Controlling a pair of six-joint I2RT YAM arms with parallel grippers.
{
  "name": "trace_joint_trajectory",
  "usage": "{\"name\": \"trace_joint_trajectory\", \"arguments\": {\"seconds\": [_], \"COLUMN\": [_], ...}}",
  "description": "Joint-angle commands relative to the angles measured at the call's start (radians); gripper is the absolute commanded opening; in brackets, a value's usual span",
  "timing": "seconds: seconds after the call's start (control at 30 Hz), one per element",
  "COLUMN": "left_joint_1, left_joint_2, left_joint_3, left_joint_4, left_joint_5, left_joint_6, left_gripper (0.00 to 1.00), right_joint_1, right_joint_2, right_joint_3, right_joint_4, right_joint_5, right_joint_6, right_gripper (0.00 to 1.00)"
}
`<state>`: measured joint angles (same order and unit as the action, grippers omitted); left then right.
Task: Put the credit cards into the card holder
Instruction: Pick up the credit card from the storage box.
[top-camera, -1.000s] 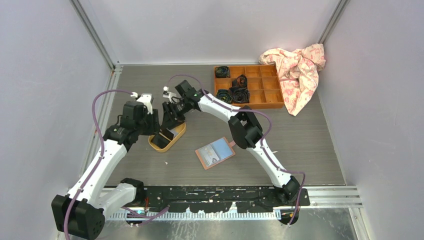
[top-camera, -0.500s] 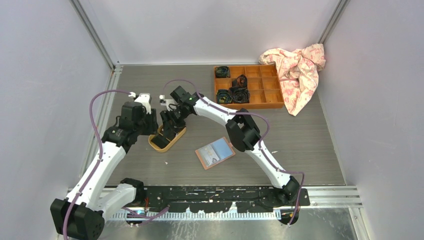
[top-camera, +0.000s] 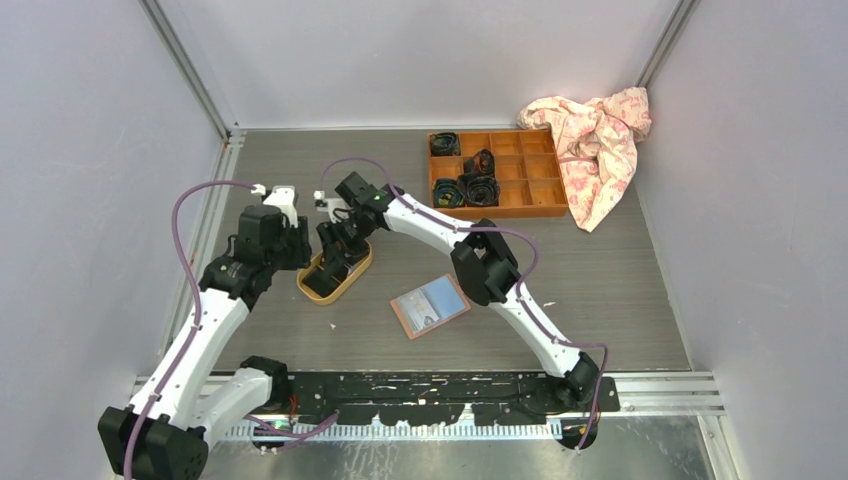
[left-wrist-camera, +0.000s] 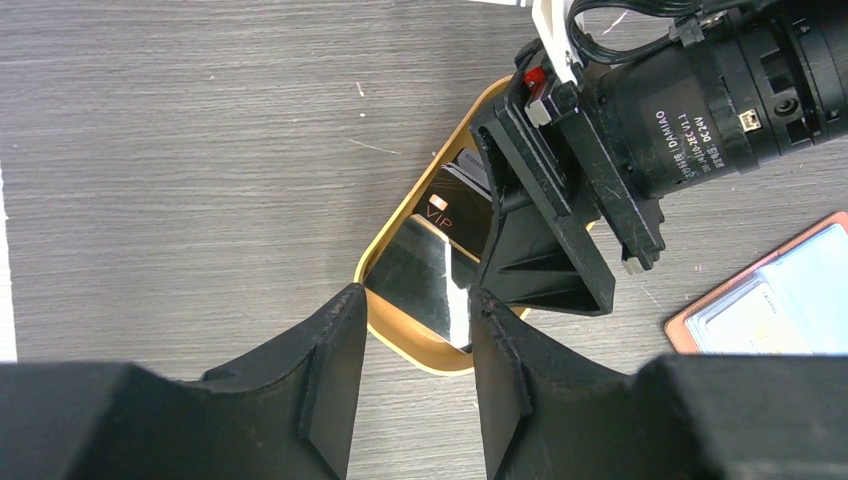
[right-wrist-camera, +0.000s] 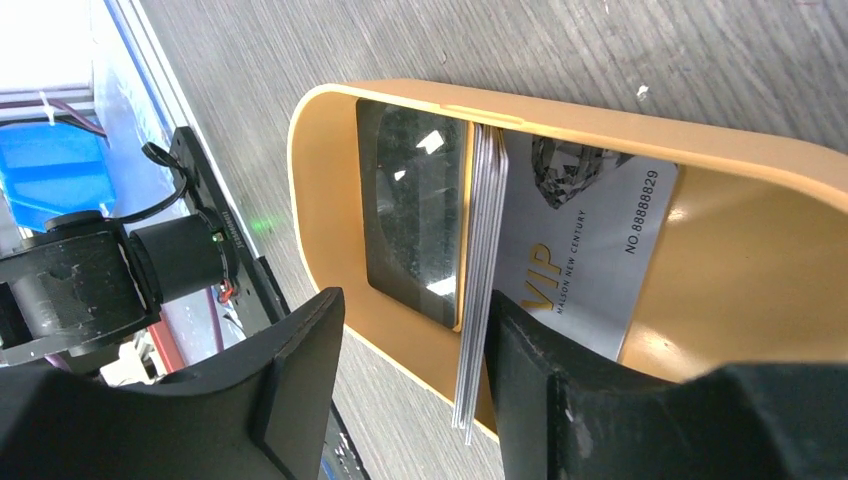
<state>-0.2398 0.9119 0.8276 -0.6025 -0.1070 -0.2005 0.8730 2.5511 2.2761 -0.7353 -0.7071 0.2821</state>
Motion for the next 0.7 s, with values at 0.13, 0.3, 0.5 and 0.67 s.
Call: {"name": "trace_joint_trajectory", "arguments": {"seconds": [0.13, 0.3, 0.5, 0.67], "left_joint_1": [0.006, 0.006, 0.006, 0.006], "left_joint_2": [-0.029, -0.033, -0.033, -0.034], "left_joint_3": [0.016, 0.016, 0.015, 0.015], "left_joint_4": [0.025, 0.024, 0.026, 0.026], "left_joint_5": [-0.030, -0.032, -0.034, -0.034], "left_joint_6": [0.014, 0.014, 0.015, 0.015], "left_gripper": [0.44, 0.44, 0.44, 0.43], "right_joint_1": [-0.006, -0.009, -0.020, -0.025], "right_joint_2": [-0.084, -0.094, -0.106, -0.114], "right_joint_3": [0.044, 0.041, 0.030, 0.021], "right_joint_4": [0.003, 0.004, 0.007, 0.009], "right_joint_5": [-0.011, -0.009, -0.012, -0.017], "right_joint_6": [-0.005, -0.003, 0.000, 0.002], "right_gripper": [0.57, 0.56, 0.54, 0.53]}}
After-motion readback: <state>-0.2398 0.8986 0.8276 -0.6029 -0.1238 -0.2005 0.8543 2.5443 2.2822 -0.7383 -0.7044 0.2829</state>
